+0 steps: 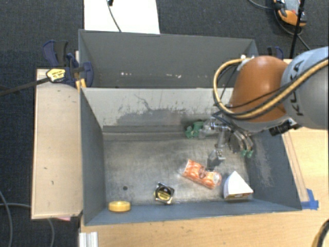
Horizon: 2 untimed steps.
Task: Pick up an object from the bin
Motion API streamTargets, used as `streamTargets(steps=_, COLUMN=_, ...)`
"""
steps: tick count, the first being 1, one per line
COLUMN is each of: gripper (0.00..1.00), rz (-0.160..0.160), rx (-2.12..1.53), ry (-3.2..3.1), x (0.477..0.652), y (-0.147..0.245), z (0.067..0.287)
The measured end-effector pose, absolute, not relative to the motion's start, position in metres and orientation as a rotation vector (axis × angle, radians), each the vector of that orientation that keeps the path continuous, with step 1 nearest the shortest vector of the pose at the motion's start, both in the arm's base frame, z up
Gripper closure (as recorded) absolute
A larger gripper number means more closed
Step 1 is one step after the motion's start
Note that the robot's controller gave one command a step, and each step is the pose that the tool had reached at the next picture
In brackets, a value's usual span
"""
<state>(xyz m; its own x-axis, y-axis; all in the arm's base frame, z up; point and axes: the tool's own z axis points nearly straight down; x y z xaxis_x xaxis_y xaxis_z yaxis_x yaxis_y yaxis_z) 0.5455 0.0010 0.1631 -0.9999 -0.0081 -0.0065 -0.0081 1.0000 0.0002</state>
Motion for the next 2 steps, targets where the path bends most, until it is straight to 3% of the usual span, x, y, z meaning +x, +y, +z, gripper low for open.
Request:
streamTargets(steps=1, gripper=0.00, rz=0.001, rx=-0.115, ry=3.141, x=0.492, y=0.019, z=0.162)
streamTargets(steps=2, gripper=0.00, rz=0.001, rx=0.054, ry=3.138, x=0.508, y=0.021, z=0.143)
